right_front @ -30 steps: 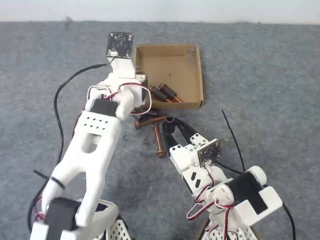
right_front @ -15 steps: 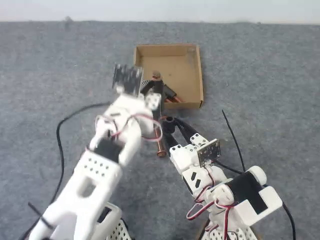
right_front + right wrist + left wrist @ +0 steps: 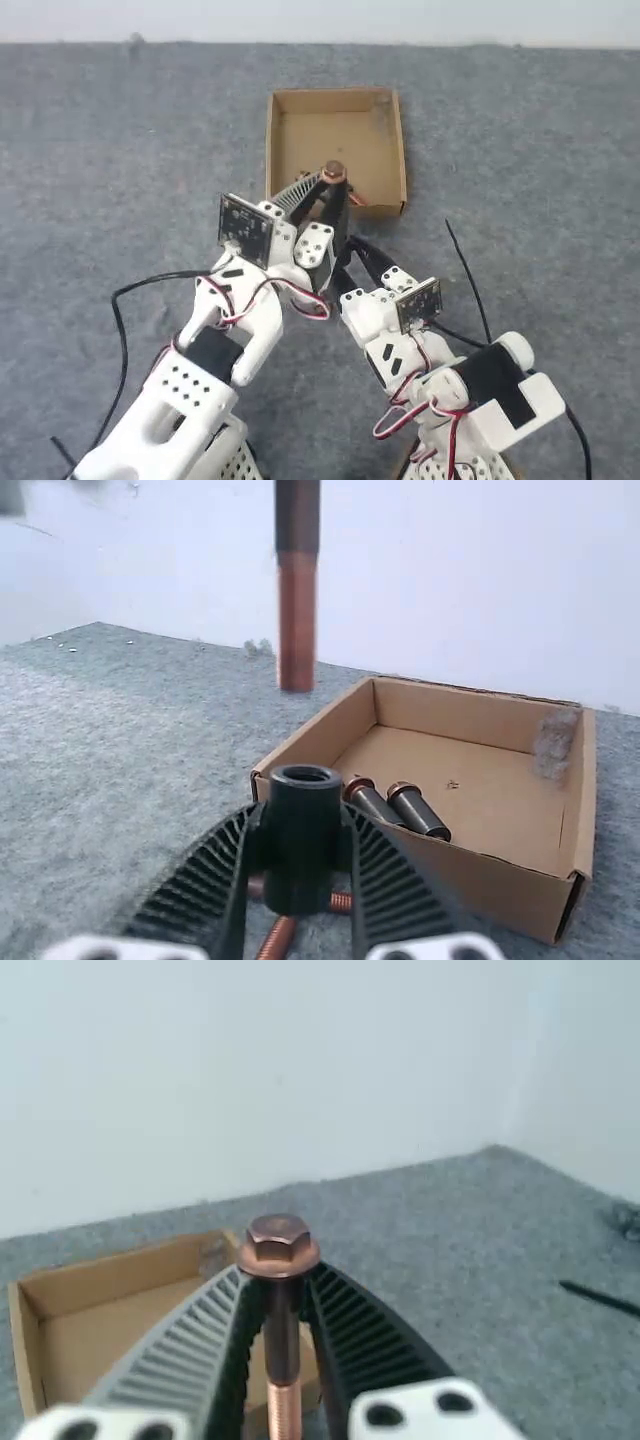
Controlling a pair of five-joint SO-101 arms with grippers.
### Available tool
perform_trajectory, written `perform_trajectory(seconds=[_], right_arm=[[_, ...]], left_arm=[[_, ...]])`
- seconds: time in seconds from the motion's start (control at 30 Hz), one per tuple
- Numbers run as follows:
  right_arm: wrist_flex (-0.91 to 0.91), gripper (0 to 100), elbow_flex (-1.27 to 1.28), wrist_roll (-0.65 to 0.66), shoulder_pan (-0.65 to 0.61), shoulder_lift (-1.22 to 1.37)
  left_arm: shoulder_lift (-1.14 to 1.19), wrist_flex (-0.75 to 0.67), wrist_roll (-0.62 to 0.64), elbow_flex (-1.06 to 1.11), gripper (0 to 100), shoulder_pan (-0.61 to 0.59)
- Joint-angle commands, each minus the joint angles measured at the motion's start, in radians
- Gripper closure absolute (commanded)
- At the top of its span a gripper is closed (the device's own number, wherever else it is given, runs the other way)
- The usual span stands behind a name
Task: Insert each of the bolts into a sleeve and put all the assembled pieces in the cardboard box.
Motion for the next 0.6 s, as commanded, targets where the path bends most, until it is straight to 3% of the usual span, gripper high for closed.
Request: perform_trajectory(seconds=[0.0, 0.13, 0.57], right_arm=[[-0.024, 99.3, 0.015, -0.005, 0.015, -0.021], [-0.024, 99.3, 0.017, -0.005, 0.015, -0.025], [-0.088, 99.3, 0.018, -0.005, 0.027, -0.005]], left_arm=[[-0.061, -0.003, 0.098, 0.015, 99, 0.011], [-0.086, -0.003, 0.178, 0.036, 99, 0.009], [-0.083, -0.003, 0.176, 0.059, 99, 0.008]])
